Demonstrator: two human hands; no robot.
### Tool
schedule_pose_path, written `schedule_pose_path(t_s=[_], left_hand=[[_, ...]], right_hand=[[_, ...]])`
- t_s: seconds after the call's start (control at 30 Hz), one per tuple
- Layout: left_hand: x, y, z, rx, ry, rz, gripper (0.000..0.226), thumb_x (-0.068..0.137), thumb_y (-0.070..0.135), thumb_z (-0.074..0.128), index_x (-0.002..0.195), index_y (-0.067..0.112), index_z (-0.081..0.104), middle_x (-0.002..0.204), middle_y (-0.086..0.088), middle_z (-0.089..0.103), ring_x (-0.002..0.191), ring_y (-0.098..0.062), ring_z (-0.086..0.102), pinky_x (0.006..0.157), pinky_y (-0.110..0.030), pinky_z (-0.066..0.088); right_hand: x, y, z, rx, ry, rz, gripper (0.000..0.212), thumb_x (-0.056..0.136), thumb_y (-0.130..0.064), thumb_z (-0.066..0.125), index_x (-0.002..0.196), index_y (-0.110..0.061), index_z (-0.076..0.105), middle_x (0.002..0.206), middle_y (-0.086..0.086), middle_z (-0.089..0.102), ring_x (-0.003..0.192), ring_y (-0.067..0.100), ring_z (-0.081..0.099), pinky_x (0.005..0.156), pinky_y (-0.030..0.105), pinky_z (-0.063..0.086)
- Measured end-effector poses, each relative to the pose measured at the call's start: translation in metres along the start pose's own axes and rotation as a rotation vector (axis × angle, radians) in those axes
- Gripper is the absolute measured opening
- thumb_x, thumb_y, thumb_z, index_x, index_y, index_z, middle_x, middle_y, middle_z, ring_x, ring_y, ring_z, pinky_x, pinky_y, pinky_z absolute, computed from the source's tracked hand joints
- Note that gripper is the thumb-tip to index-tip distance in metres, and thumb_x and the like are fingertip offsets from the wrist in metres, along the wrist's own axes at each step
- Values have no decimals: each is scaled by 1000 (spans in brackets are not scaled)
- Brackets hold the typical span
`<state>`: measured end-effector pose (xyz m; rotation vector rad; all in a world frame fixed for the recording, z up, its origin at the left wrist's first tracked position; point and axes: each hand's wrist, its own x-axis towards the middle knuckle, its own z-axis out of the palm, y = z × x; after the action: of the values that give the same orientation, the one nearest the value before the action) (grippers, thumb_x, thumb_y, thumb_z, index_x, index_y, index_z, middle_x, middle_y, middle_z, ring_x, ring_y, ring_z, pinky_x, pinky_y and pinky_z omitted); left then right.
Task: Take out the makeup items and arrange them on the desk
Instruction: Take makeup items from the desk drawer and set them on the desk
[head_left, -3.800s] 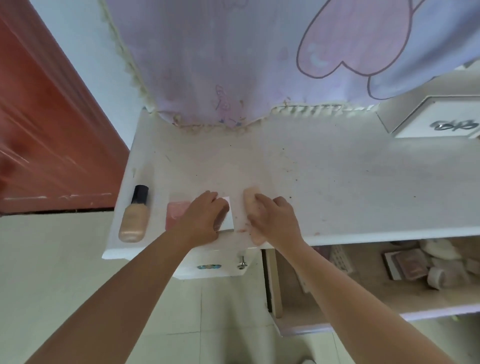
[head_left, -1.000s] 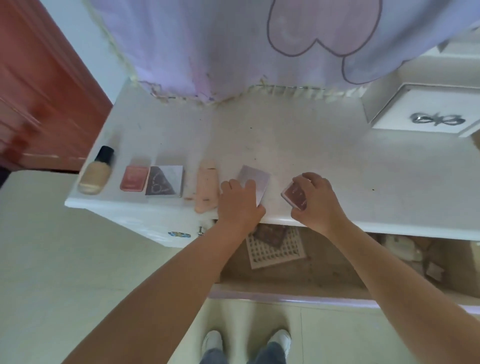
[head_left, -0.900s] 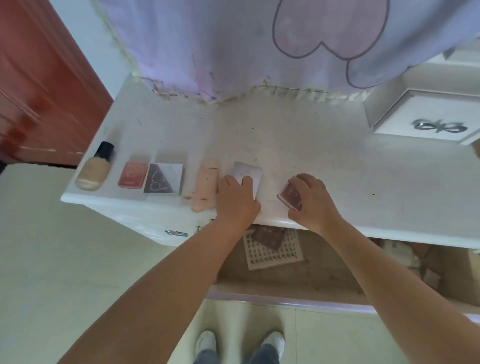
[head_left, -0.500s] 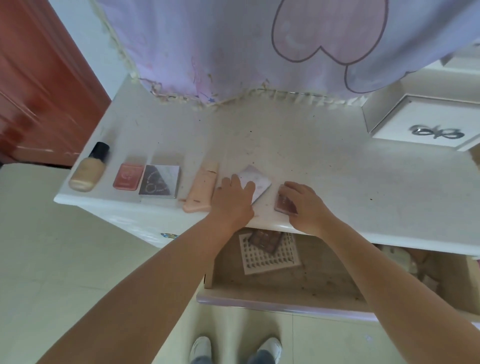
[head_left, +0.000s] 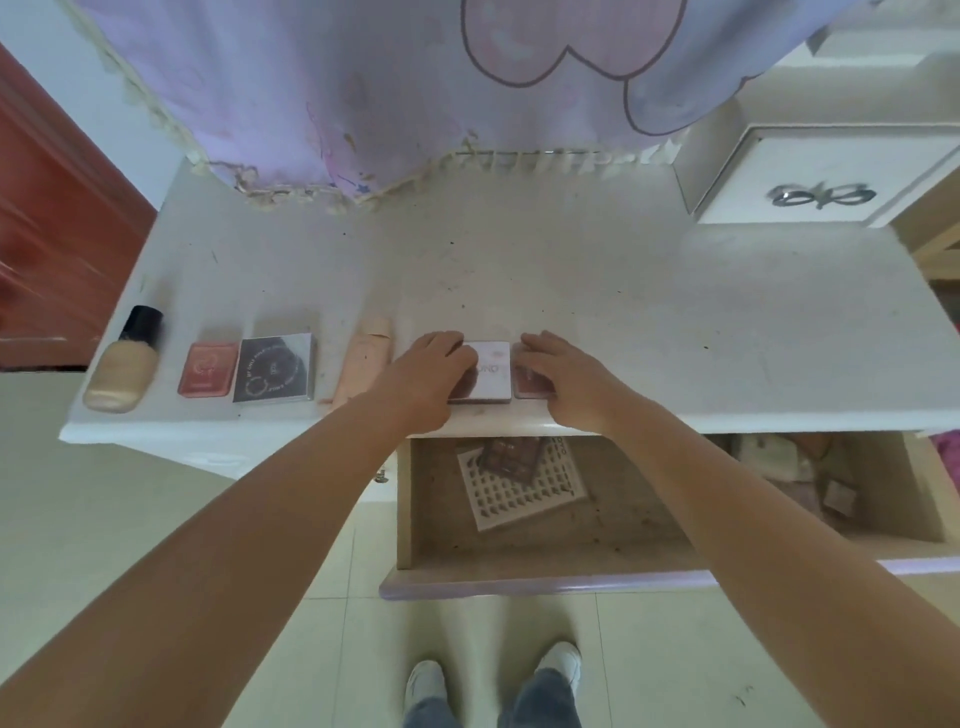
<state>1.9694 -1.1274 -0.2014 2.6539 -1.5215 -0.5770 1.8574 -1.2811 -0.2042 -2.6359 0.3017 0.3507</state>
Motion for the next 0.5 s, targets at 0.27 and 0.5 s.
schedule_pose_path(t_s=[0.27, 0.5], left_hand=[[-42, 38, 36, -66, 446, 176, 33, 60, -3, 73, 92, -1, 64, 102, -20, 65, 94, -34, 63, 77, -39, 55], [-65, 57, 110, -12, -192, -150, 37, 89, 23, 44, 124, 11, 40, 129, -9, 43, 119, -26, 39, 91, -35, 41]], right_hand=[[-54, 10, 17, 52, 528, -66, 27, 70, 6, 60, 97, 5, 65, 96, 23, 67, 93, 38, 63, 83, 38, 50], [-54, 17, 94, 87, -133, 147, 60, 82, -28, 62, 135, -16, 36, 137, 13, 40, 125, 32, 36, 101, 36, 33]])
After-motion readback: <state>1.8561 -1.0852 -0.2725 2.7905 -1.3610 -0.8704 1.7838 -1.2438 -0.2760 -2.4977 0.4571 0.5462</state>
